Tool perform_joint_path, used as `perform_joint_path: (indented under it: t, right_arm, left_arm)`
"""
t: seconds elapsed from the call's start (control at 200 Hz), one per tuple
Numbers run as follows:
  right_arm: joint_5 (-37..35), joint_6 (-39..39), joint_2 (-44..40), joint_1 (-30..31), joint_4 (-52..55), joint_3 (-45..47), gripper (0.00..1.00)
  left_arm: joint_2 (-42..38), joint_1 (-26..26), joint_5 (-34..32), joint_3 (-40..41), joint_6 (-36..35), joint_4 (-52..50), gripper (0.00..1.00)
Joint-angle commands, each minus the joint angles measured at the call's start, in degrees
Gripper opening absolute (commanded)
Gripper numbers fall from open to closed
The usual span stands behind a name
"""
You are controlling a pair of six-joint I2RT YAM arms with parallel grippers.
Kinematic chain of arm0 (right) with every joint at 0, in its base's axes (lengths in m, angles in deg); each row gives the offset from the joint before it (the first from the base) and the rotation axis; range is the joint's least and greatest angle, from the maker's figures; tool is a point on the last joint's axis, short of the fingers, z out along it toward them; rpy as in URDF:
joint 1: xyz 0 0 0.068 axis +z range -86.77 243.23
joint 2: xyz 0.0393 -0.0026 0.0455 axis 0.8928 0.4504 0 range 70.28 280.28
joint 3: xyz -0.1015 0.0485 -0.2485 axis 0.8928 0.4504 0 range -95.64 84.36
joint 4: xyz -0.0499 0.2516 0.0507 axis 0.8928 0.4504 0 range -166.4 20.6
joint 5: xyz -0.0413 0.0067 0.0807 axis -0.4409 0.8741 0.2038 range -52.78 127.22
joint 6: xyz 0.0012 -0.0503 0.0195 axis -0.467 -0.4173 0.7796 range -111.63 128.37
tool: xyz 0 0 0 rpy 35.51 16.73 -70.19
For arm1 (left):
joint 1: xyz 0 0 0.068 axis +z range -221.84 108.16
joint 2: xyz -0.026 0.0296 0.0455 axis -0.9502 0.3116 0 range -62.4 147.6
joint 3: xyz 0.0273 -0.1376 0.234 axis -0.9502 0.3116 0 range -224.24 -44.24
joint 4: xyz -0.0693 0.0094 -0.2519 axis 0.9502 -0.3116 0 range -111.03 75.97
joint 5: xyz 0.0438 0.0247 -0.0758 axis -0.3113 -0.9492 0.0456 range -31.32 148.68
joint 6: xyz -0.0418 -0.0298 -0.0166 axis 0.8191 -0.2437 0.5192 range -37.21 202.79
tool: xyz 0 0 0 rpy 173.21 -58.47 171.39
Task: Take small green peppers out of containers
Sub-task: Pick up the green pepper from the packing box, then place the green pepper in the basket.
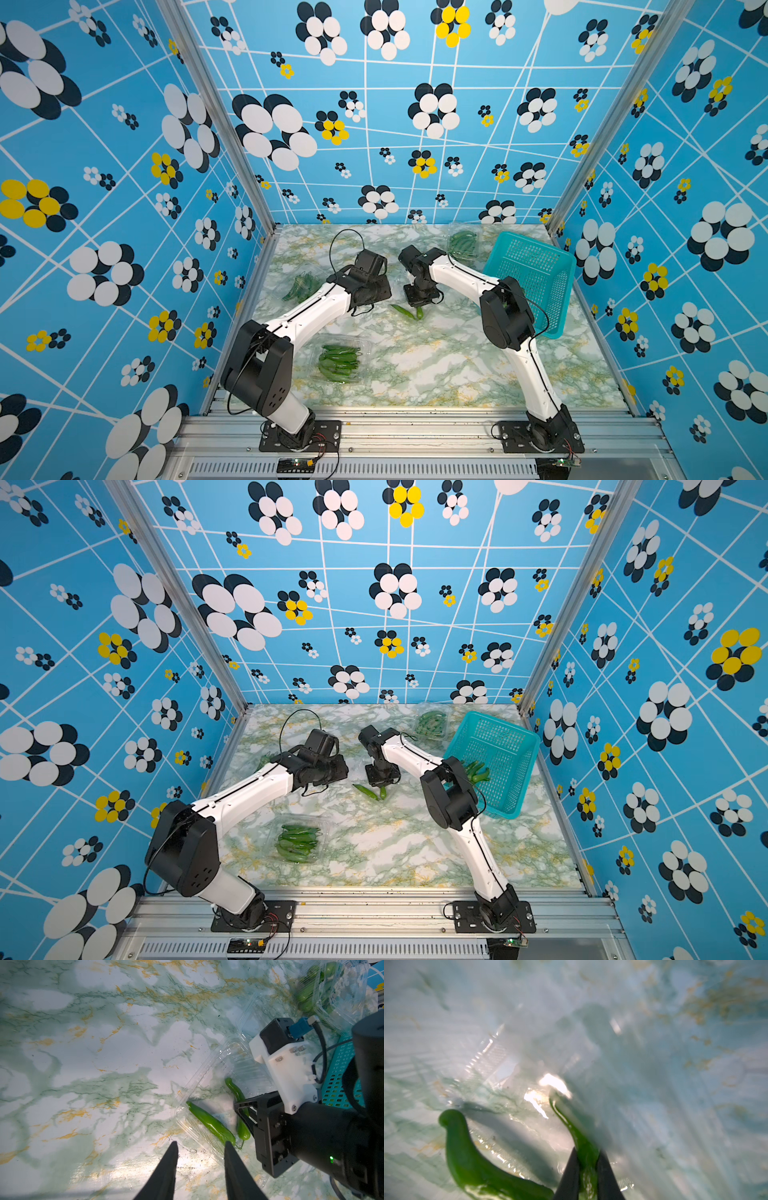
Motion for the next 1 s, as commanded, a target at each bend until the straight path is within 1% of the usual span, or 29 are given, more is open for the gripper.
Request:
perform_joint_path:
  t: [0.0,0.11,0.15,0.31,0.49,0.63,0.715,0.725,0.75,0.839,0.994]
  right_arm:
    - [-1.0,-0.1,-5.4,0.1,-0.7,0.3,0.05]
    - [-2.0,0.0,-9.4,-0.6,-1.8,1.3,0.01]
    - [-2.4,0.2,-12.6,-1.1,-2.5,2.0,0.00]
    - [-4.4,0.7,-21.9,-5.2,-4.6,6.2,0.00]
    - [-5.7,1.6,-34.9,-15.6,-8.9,16.3,0.00]
    - [-5.2,2.0,-42.8,-25.5,-11.8,25.9,0.00]
    - [-6.2,1.9,-46.7,-30.3,-13.4,31.1,0.00]
    - [-6.5,1.9,-46.9,-30.3,-13.5,31.4,0.00]
    - [-6.9,2.0,-47.7,-33.1,-13.9,32.7,0.00]
    - [-7.0,1.9,-49.4,-36.9,-15.6,37.4,0.00]
    - [-9.2,0.9,-48.3,-38.9,-16.6,42.2,0.00]
  left_arm:
    - [-0.5,0.5,0.0,0.4,-0.2,-0.2,0.39]
    - [0.0,0.3,0.1,-0.4,-0.2,-0.7,0.39]
    - [0.3,0.1,0.0,-0.9,-0.1,-0.8,0.39]
    - [2.2,-1.0,0.2,-4.0,0.2,-1.1,0.40]
    - [8.1,-4.6,0.4,-13.4,-1.3,-4.0,0.40]
    - [14.9,-8.0,1.4,-22.6,-2.3,-6.4,0.40]
    - [19.4,-9.8,2.3,-28.4,-2.9,-7.9,0.40]
    - [19.8,-10.0,2.3,-29.1,-2.9,-8.1,0.40]
    - [21.1,-10.6,2.6,-30.8,-3.1,-8.6,0.40]
    - [25.4,-12.1,3.7,-36.3,-3.6,-10.2,0.40]
    - [31.6,-13.4,5.3,-44.3,-3.8,-11.8,0.40]
